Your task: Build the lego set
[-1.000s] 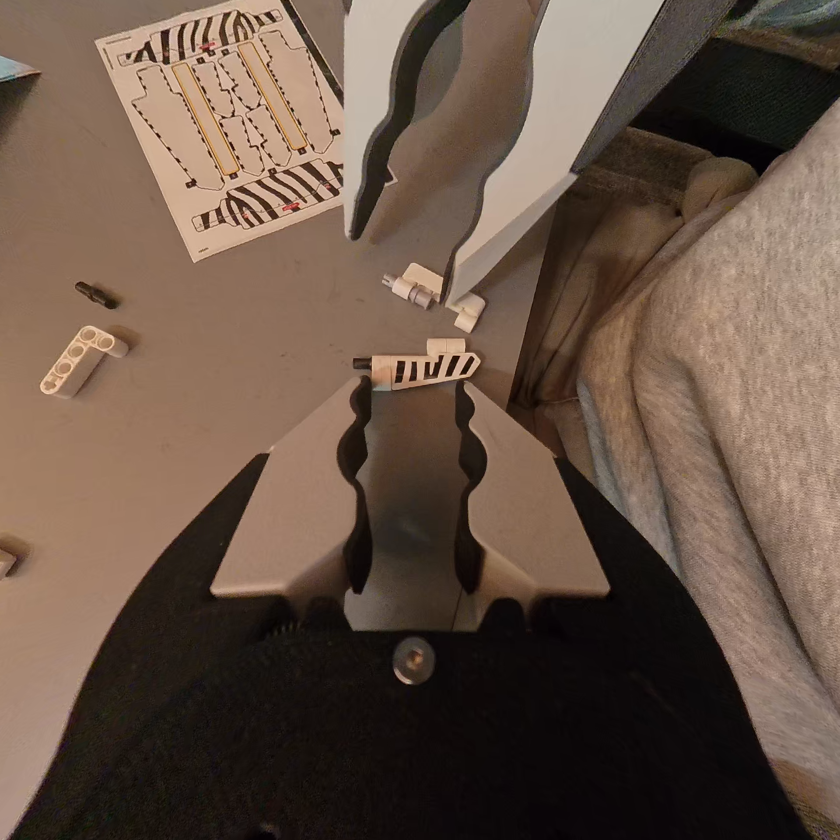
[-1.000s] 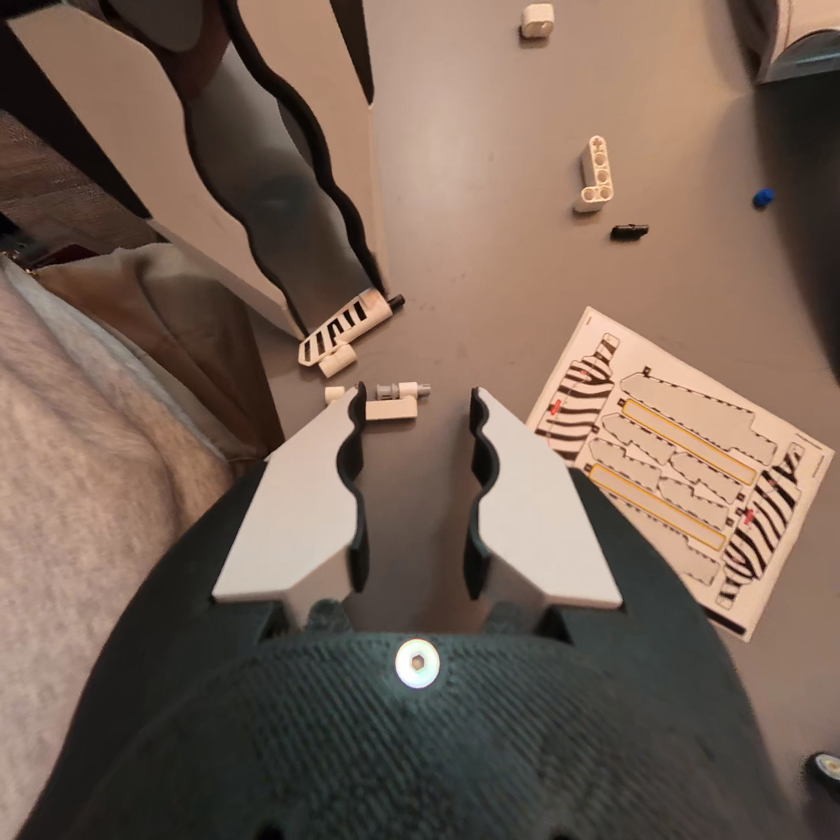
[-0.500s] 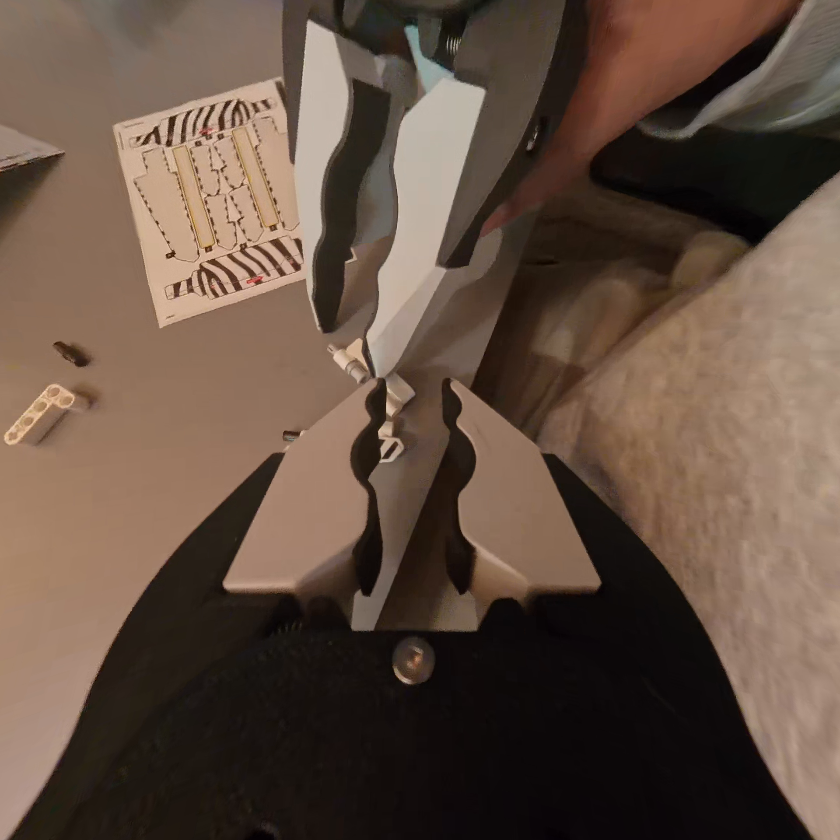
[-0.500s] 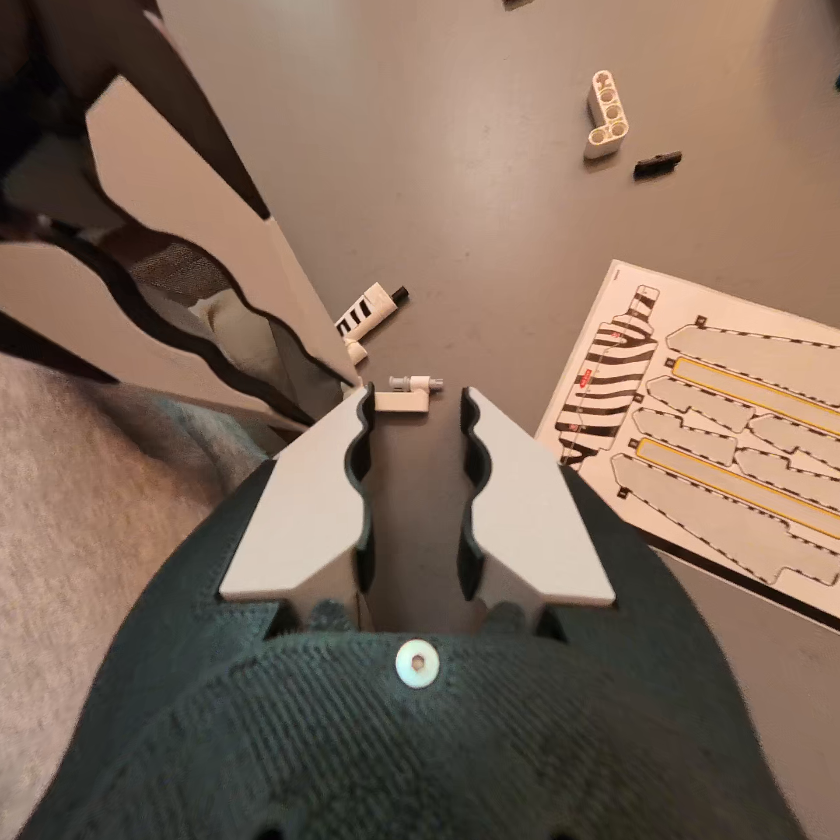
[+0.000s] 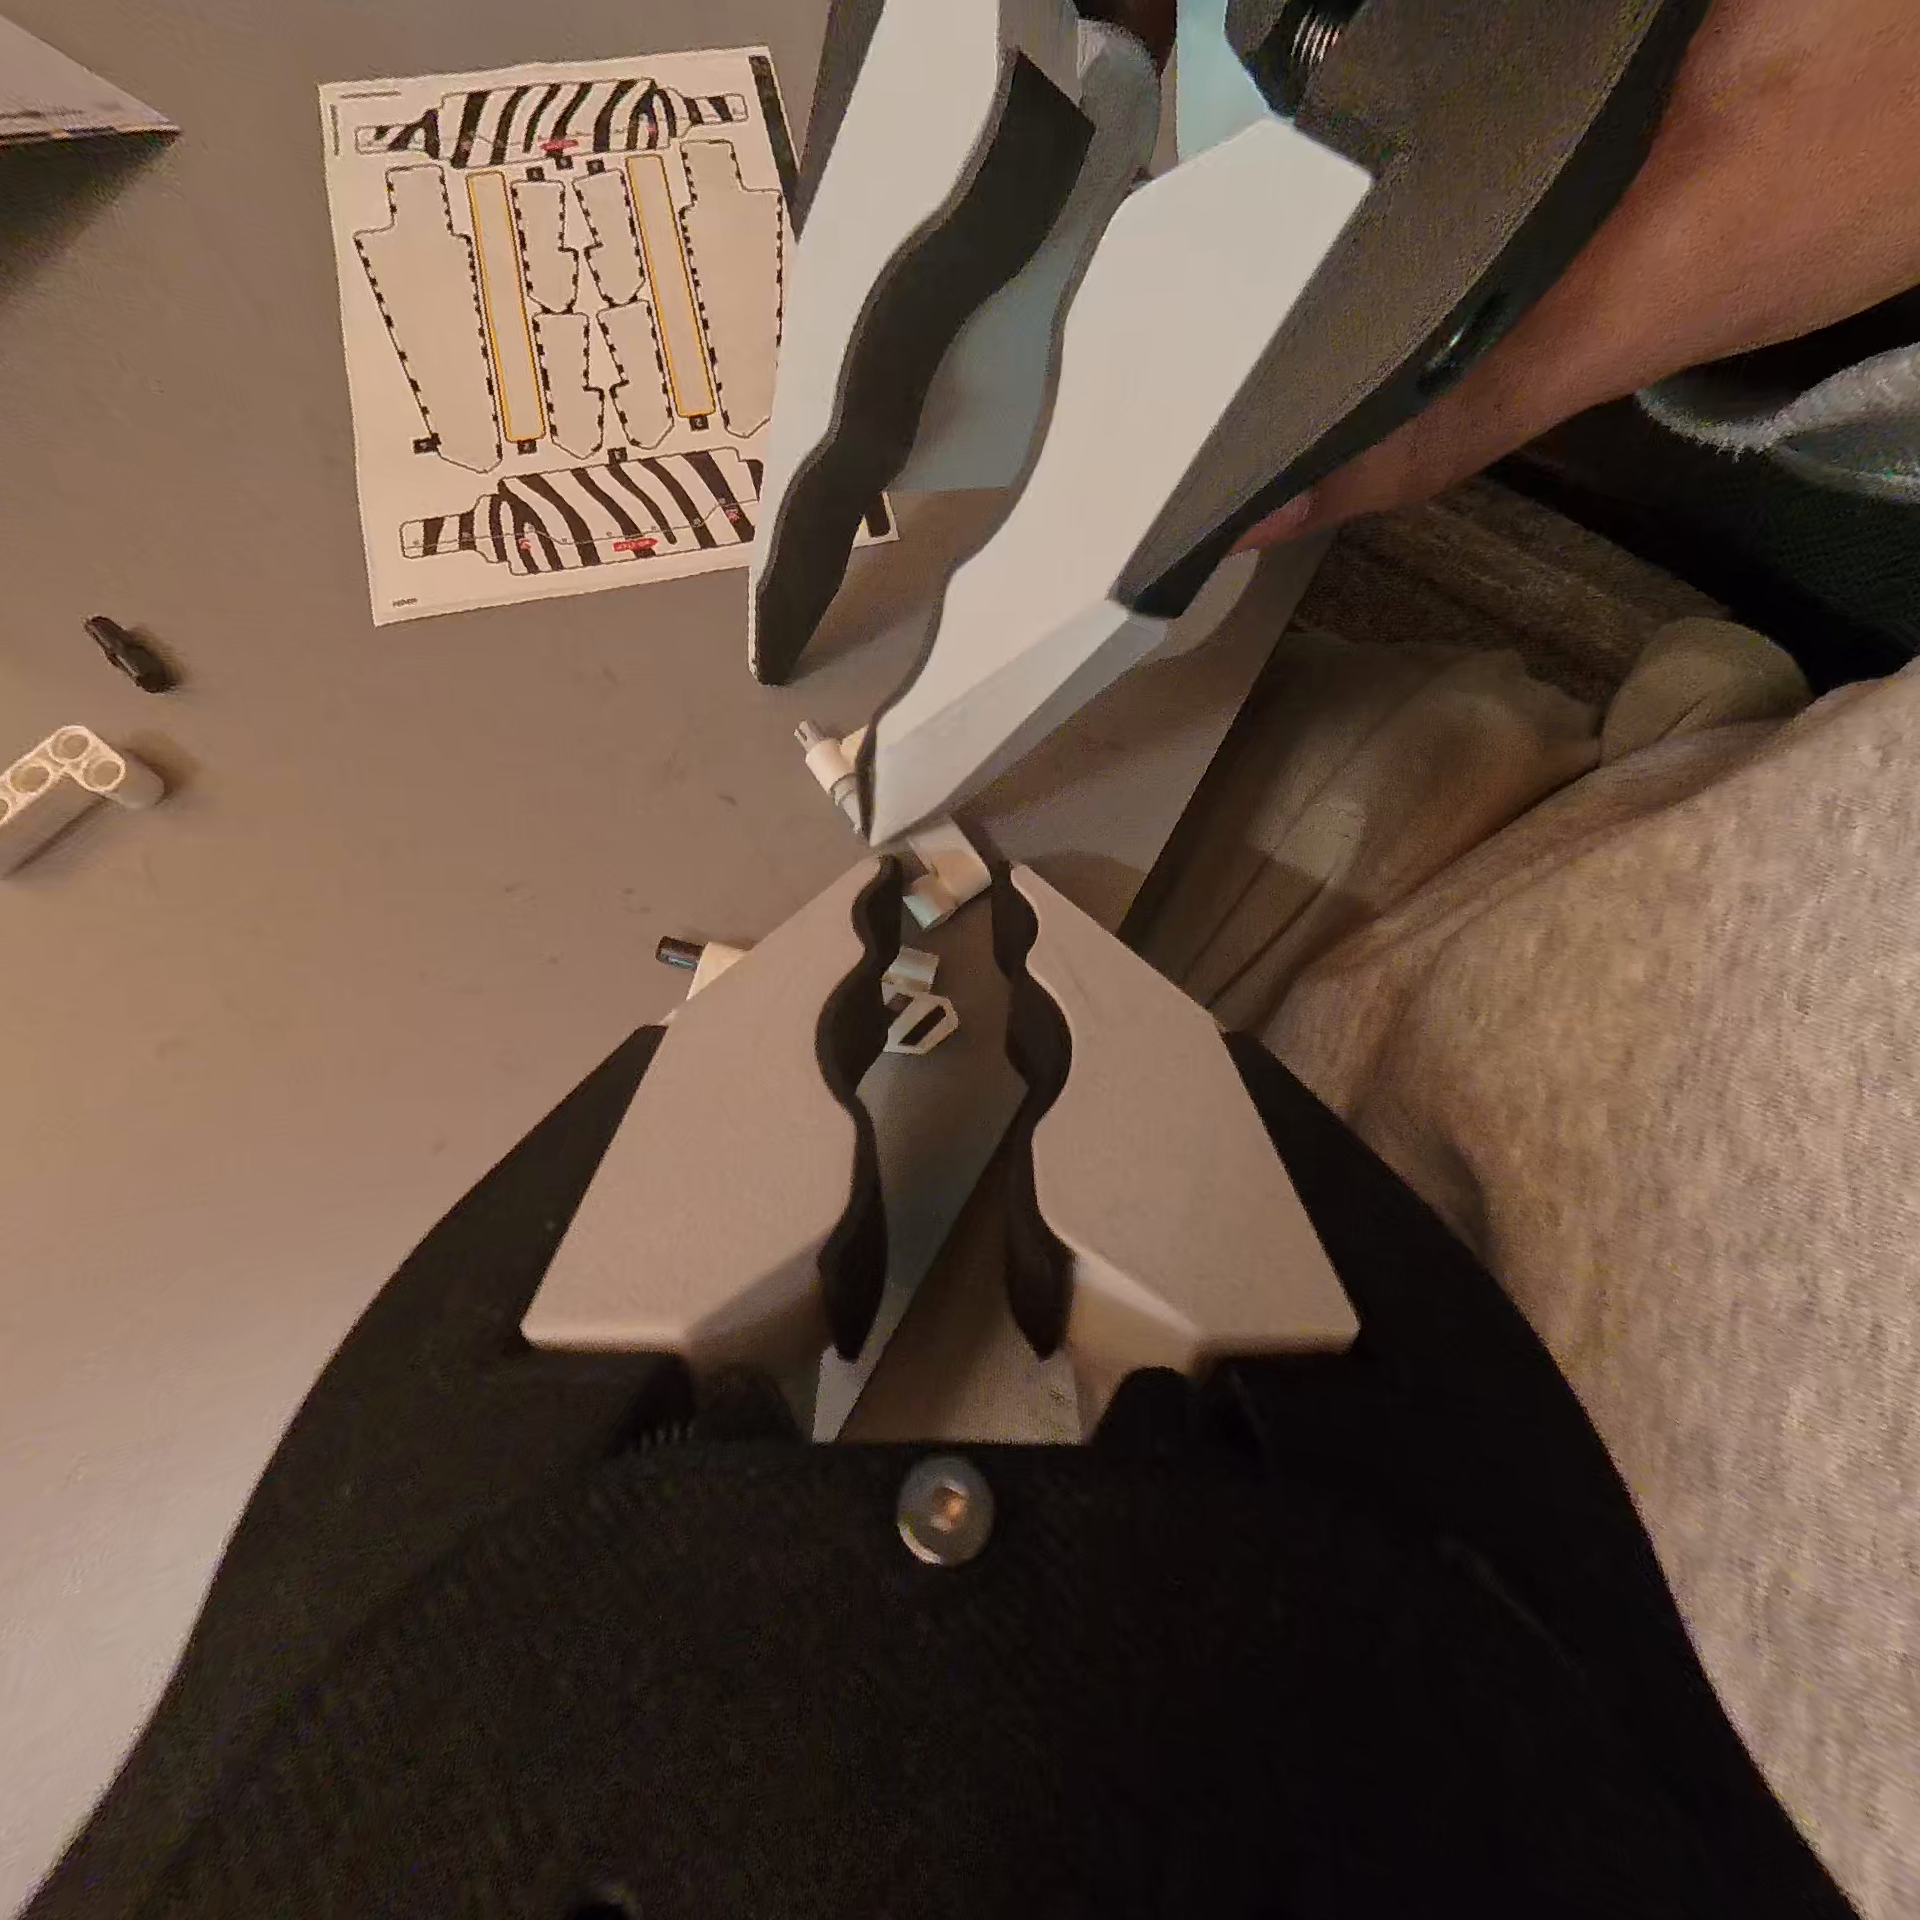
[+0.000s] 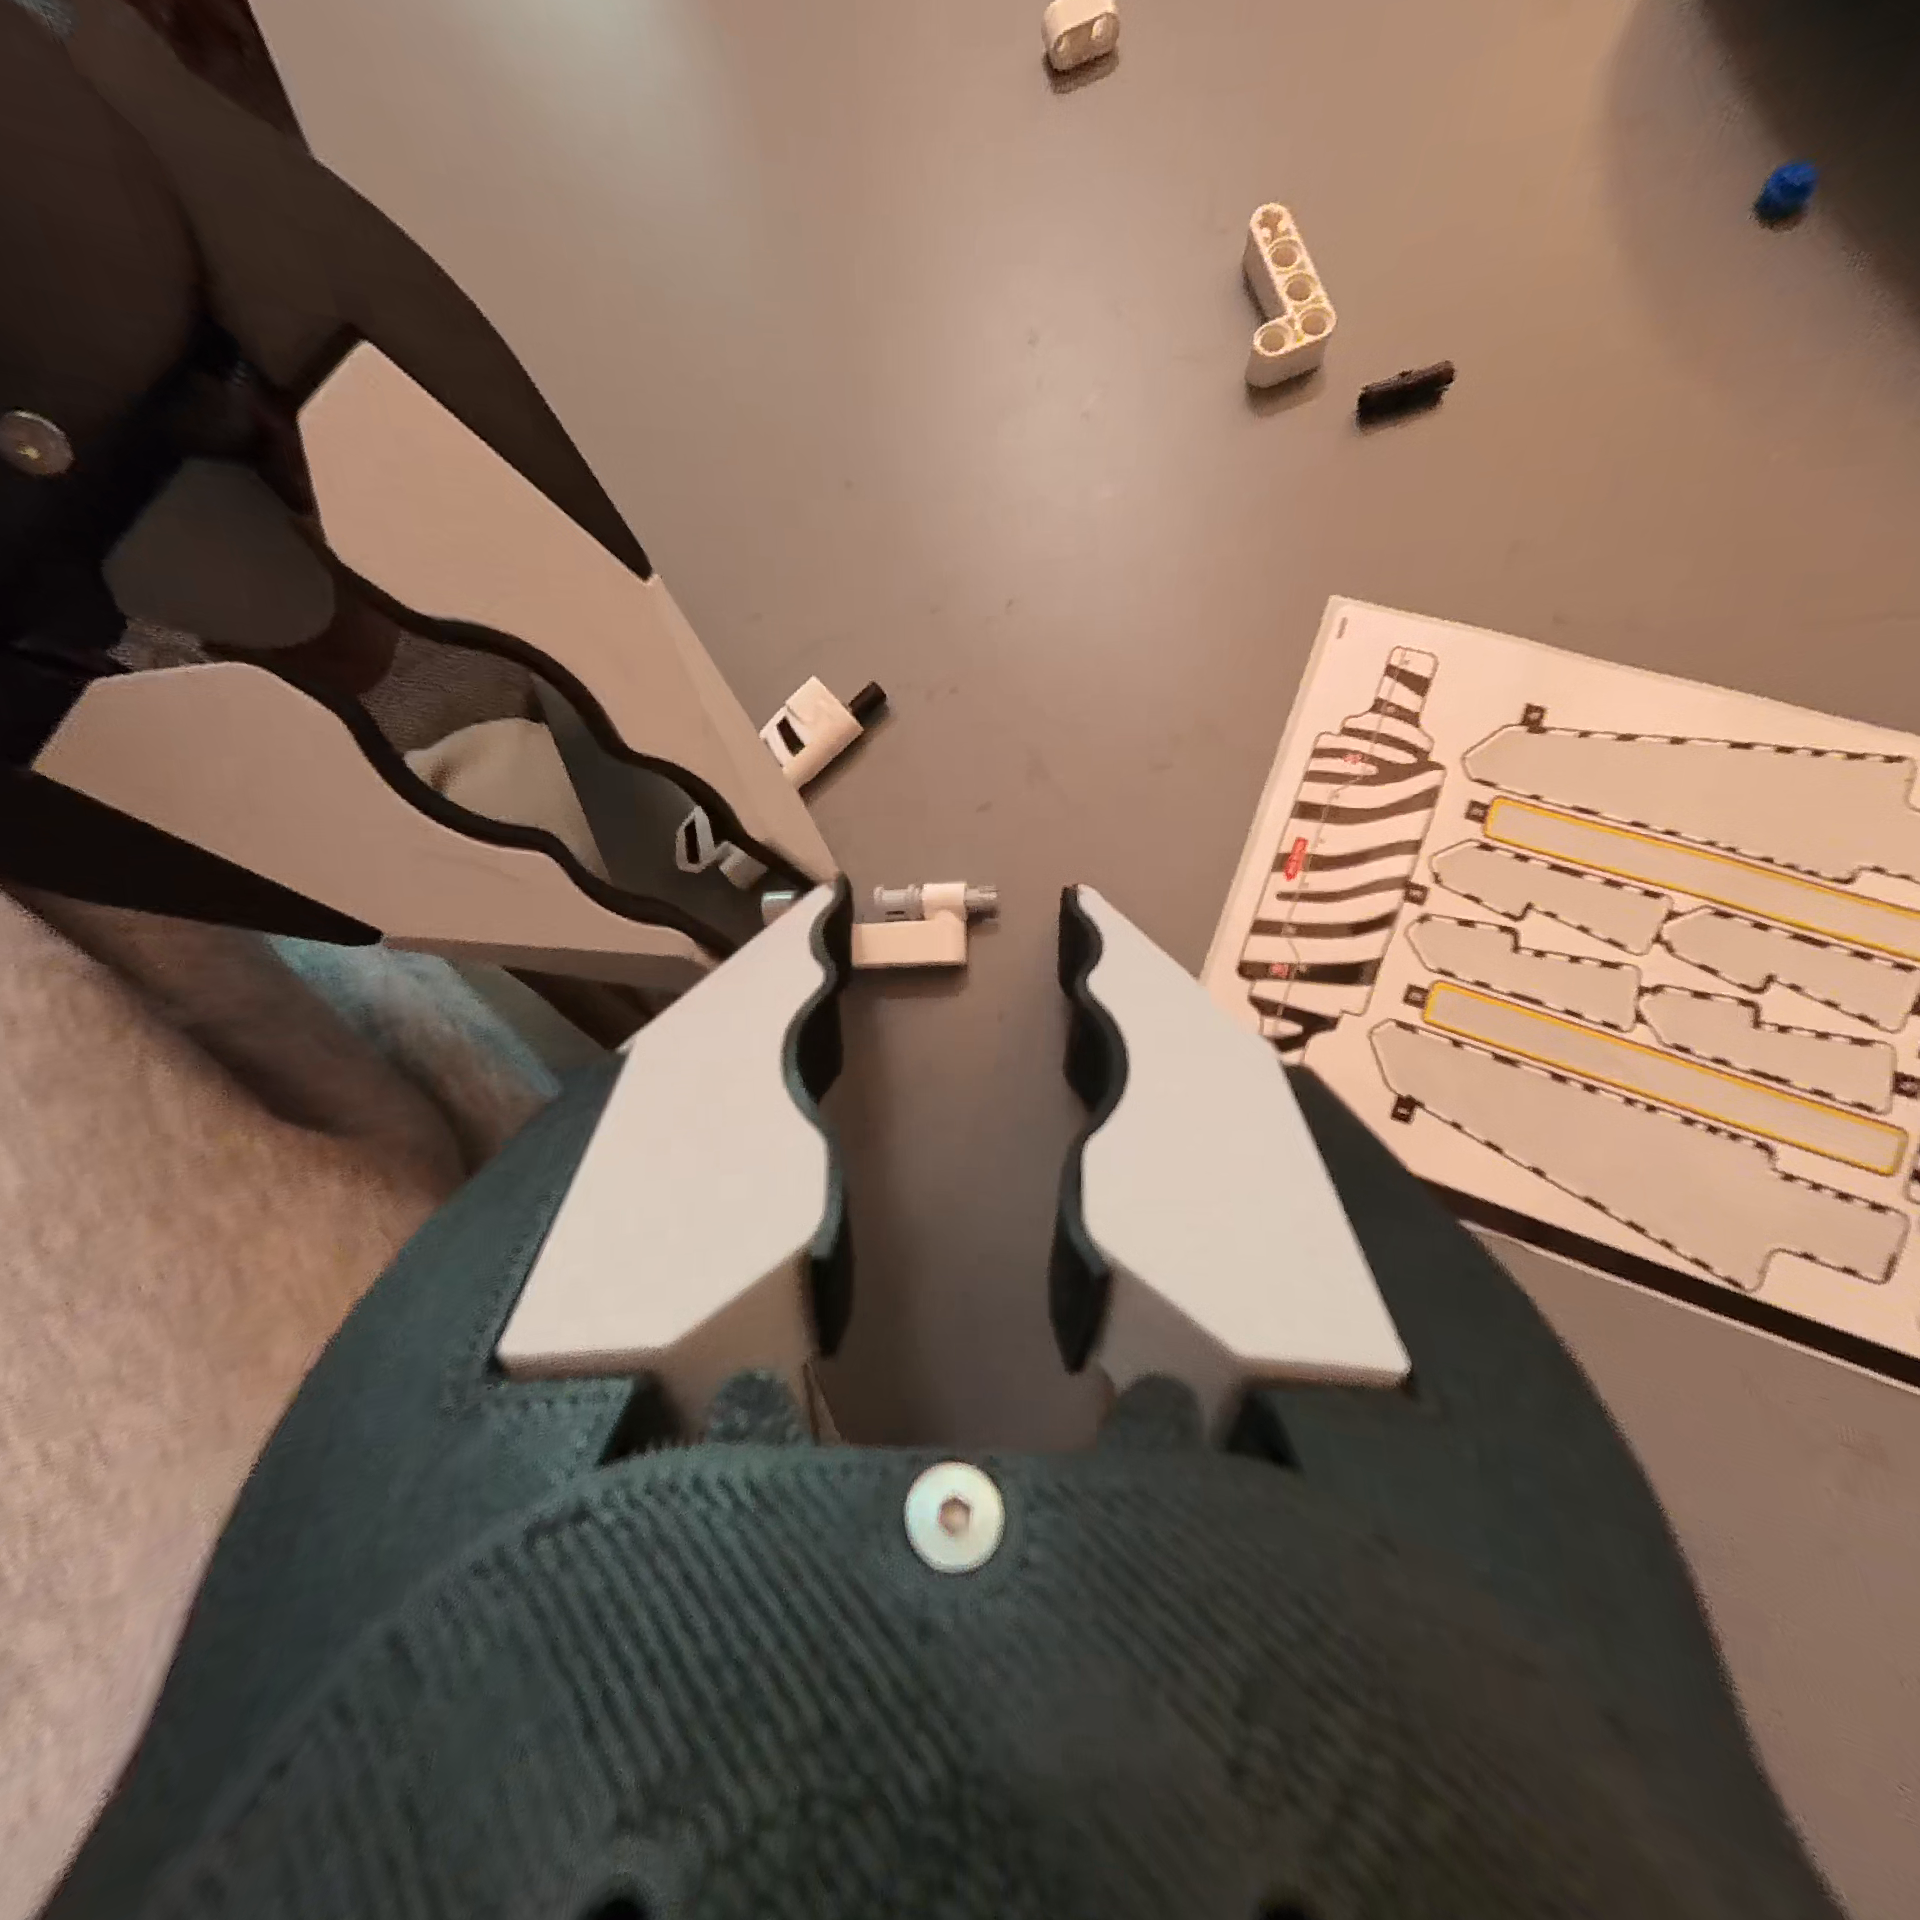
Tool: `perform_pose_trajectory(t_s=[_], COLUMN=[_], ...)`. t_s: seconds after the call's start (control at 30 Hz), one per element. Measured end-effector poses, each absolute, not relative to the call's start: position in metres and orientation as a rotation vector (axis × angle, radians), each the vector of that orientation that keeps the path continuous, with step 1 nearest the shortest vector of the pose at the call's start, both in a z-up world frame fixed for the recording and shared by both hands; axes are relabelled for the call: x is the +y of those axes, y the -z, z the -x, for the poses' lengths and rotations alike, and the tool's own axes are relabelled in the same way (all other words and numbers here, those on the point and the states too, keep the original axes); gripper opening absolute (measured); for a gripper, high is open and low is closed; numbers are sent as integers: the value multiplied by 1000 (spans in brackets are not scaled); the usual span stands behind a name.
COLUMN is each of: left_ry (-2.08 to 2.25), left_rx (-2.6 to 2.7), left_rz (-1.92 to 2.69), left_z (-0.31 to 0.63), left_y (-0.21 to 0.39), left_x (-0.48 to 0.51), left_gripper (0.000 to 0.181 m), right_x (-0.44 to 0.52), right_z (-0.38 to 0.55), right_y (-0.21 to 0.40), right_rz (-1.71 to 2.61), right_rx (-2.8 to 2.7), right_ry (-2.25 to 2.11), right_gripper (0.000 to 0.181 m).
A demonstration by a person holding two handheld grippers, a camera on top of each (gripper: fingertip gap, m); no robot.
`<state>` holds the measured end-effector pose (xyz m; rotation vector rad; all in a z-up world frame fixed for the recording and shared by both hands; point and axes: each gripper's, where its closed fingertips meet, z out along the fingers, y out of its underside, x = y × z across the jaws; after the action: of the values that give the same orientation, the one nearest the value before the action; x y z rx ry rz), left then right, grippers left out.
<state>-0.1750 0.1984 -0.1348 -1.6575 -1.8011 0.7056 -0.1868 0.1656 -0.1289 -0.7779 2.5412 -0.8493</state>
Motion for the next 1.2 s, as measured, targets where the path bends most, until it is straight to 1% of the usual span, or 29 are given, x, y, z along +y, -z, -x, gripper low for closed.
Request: perform_pose_trajectory(t_s=[0.07,0.33,0.4,0.43,0.47,0.53,0.67,0.73,1.07,1.1,1.17,1.2], left_ry=[-715,-756,-762,-766,-770,-778,-784,-786,-791,-791,-794,-796], left_rx=[-1800,-1786,-1783,-1782,-1782,-1782,-1784,-1785,-1794,-1794,-1796,-1798], left_rz=[1662,1689,1680,1678,1679,1682,1677,1675,1671,1670,1673,1675], left_z=[175,177,177,178,178,178,178,178,178,178,178,178], left_y=[135,135,135,135,135,135,135,134,134,134,134,134], left_x=[198,198,198,198,198,198,198,198,198,198,198,198], left_gripper=[19,18,18,18,18,18,18,18,18,19,19,19], right_x=[164,164,165,166,166,166,164,166,166,165,164,165], right_z=[188,188,186,184,184,185,188,185,185,186,189,189], right_y=[130,131,131,131,131,131,131,131,131,131,131,131], right_rz=[808,858,862,866,868,878,883,898,875,880,856,830], right_rx=[2571,2588,2573,2560,2557,2561,2584,2587,2629,2639,2671,2670], right_ry=[854,867,877,877,884,898,915,918,957,976,1006,994], right_gripper=[35,34,29,24,23,24,31,23,23,23,31,30])
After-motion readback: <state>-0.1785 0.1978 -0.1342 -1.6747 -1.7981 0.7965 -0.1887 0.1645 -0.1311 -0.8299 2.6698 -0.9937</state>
